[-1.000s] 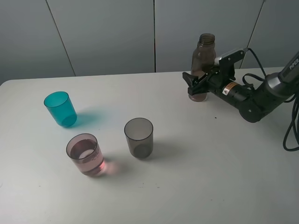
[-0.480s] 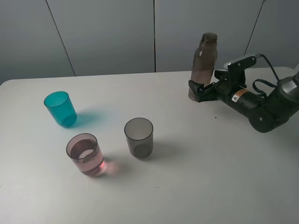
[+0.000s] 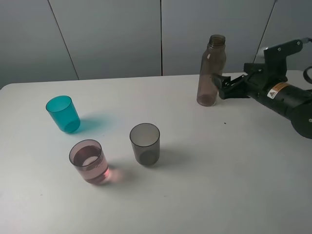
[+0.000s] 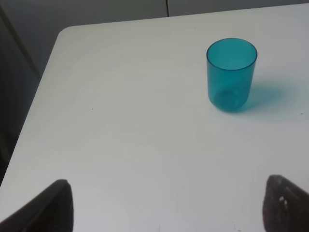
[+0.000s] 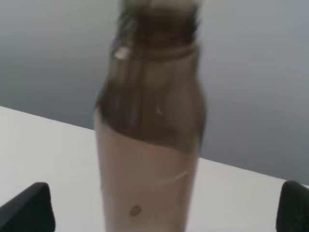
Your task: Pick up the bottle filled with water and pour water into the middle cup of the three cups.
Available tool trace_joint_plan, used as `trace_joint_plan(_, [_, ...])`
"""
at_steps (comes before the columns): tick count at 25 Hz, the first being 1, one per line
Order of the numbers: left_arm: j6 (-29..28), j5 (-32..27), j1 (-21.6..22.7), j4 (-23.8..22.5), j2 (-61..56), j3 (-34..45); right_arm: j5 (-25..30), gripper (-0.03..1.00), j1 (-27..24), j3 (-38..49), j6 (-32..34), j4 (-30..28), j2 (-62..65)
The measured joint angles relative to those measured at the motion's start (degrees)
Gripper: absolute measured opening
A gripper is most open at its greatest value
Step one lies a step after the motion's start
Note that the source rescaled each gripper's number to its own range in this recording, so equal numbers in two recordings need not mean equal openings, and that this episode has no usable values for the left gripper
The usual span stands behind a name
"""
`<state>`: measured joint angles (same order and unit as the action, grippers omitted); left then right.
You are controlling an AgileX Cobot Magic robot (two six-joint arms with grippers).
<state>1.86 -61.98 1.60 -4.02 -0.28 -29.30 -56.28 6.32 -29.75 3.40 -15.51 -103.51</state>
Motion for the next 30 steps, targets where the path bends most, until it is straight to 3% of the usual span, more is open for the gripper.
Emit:
trace_joint_plan(2, [0.0, 0.0, 0.0, 0.0, 0.0, 0.0, 11.25, 0.99, 0.0, 0.0, 2.23, 1.21, 8.06])
trace_joint_plan(7, [0.0, 0.0, 0.0, 0.0, 0.0, 0.0, 31.94, 1.0, 0.0, -1.34, 5.85, 2.37, 31.41])
trace_joint_plan(11, [0.0, 0.0, 0.0, 0.0, 0.0, 0.0, 55.74, 1.0, 0.0, -6.65, 6.99, 2.62, 48.7])
trace_joint_plan(14, [0.0, 0.0, 0.0, 0.0, 0.0, 0.0, 72.43, 1.0, 0.0, -10.9, 6.55, 3.46, 58.9])
trace_joint_plan(18, [0.0, 0.0, 0.0, 0.0, 0.0, 0.0, 91.65, 1.0, 0.0, -14.76, 0.04, 9.45, 69.81])
trace_joint_plan(22, [0.0, 0.0, 0.0, 0.0, 0.0, 0.0, 105.13, 1.0, 0.0, -15.91, -6.76, 16.48, 78.1])
trace_joint_plan(26, [0.0, 0.0, 0.0, 0.0, 0.0, 0.0, 117.87, 1.0, 0.0, -16.0, -8.77, 16.75, 84.93])
trace_joint_plan(30, [0.0, 0.0, 0.0, 0.0, 0.0, 0.0, 123.44, 1.0, 0.0, -15.1, -8.94, 16.35, 92.38])
